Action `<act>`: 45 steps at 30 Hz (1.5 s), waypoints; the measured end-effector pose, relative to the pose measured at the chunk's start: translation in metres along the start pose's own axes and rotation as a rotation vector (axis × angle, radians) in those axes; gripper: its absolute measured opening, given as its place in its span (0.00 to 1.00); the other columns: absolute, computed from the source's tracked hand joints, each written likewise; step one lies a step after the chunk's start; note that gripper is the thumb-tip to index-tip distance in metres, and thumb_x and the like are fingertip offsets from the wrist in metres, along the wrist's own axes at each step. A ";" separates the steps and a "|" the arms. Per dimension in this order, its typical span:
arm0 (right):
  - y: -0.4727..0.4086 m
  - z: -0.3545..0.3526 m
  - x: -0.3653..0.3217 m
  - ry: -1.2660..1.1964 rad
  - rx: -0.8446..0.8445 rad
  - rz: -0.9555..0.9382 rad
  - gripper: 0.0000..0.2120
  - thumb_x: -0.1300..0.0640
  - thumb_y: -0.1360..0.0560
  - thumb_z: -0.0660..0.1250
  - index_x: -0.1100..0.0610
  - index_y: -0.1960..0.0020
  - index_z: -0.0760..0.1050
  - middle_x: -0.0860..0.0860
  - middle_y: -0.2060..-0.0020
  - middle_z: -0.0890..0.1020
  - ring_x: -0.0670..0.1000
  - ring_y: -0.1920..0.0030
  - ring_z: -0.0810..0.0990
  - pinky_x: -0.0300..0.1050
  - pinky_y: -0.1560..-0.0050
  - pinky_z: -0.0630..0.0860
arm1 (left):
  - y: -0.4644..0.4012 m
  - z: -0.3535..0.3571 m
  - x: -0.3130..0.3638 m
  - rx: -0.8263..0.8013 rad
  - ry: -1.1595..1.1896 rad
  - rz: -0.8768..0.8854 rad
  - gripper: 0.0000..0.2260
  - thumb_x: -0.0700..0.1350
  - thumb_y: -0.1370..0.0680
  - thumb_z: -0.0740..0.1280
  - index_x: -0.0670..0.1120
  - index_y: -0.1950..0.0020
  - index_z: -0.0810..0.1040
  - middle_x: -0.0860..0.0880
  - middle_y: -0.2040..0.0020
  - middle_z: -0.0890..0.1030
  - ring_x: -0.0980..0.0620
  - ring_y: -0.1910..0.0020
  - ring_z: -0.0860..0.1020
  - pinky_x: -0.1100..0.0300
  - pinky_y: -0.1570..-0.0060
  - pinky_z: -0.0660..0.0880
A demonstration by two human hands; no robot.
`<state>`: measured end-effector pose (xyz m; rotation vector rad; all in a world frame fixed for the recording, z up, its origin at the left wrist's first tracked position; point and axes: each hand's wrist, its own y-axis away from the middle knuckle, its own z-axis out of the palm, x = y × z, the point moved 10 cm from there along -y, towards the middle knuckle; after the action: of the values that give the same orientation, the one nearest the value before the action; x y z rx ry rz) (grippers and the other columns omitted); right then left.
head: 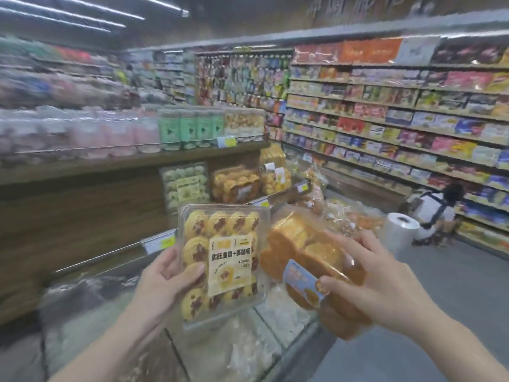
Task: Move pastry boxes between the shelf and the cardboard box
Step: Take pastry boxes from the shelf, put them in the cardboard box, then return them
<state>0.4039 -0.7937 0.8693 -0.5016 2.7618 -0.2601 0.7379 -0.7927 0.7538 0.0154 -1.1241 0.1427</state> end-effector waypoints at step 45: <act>-0.565 0.200 0.018 -0.098 -0.475 -0.552 0.38 0.19 0.38 0.57 0.17 0.31 0.49 0.30 0.42 0.66 0.37 0.53 0.77 0.32 0.72 0.69 | -0.406 -0.184 -0.028 0.510 -0.116 0.034 0.22 0.34 0.19 0.66 0.45 0.26 0.71 0.39 0.31 0.80 0.37 0.32 0.79 0.41 0.34 0.74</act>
<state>0.6315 -1.3453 0.8095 -1.3540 2.5224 0.3036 0.9411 -1.1824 0.6730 0.4637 -1.1785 0.4607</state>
